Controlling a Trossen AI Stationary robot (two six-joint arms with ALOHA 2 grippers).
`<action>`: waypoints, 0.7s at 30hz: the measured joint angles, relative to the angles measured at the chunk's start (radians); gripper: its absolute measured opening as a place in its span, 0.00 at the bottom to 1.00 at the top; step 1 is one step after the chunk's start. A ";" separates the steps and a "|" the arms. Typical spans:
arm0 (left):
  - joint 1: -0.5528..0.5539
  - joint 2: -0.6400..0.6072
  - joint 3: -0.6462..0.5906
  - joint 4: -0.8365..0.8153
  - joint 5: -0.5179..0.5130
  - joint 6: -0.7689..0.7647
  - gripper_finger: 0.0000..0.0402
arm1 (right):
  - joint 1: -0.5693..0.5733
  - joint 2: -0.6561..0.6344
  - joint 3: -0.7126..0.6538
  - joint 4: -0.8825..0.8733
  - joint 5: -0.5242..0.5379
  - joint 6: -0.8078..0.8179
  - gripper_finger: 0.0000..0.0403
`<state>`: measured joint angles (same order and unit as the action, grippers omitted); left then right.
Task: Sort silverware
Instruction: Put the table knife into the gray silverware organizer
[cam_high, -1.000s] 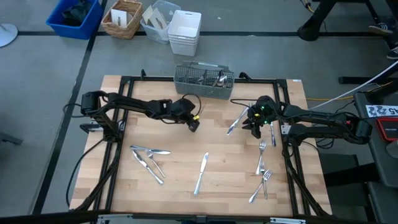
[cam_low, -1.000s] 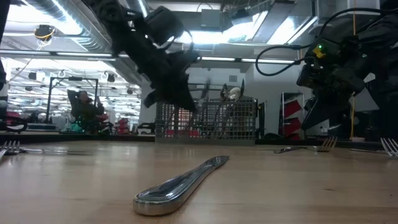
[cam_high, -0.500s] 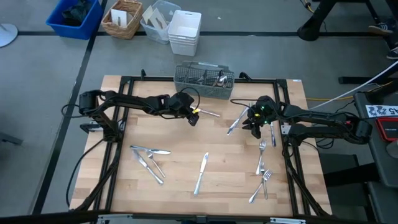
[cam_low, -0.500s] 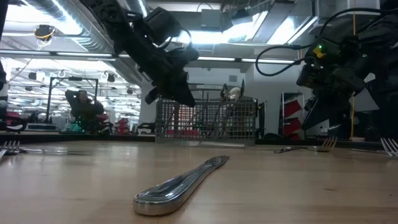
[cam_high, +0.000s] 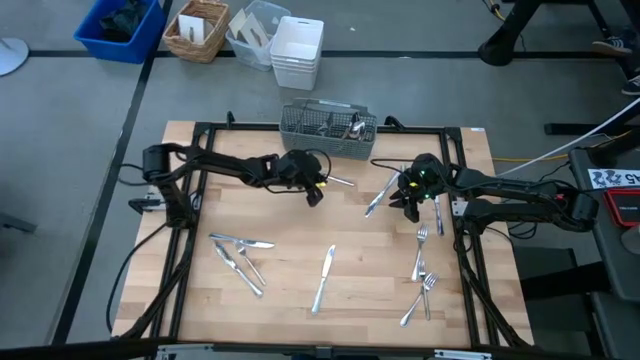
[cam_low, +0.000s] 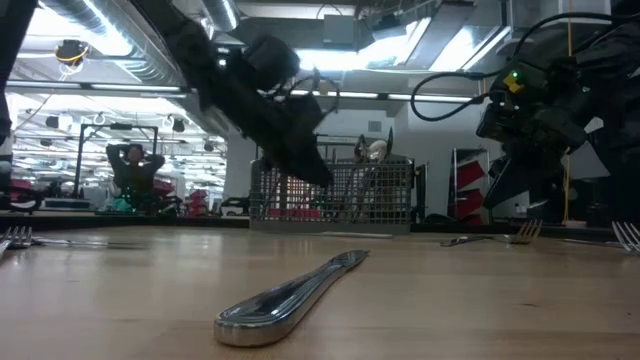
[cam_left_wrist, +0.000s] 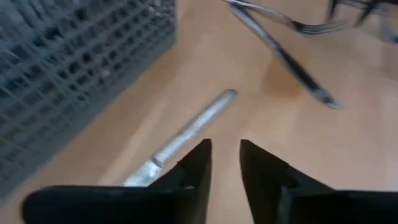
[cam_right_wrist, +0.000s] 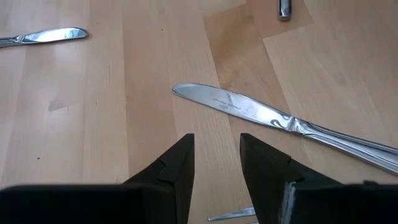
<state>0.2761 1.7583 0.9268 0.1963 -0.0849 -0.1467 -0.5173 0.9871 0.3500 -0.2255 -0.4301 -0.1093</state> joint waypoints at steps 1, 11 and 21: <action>0.011 0.016 0.000 0.027 -0.003 0.019 0.23 | 0.000 0.000 0.000 0.000 0.000 0.000 0.33; 0.114 0.167 0.008 0.189 0.032 0.103 0.37 | 0.000 0.000 0.000 0.000 0.000 0.000 0.33; 0.119 0.265 0.114 0.078 0.080 0.235 0.36 | 0.000 0.000 0.000 -0.001 0.002 0.000 0.33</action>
<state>0.3953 2.0235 1.0409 0.2748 -0.0045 0.0886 -0.5171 0.9871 0.3500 -0.2260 -0.4280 -0.1097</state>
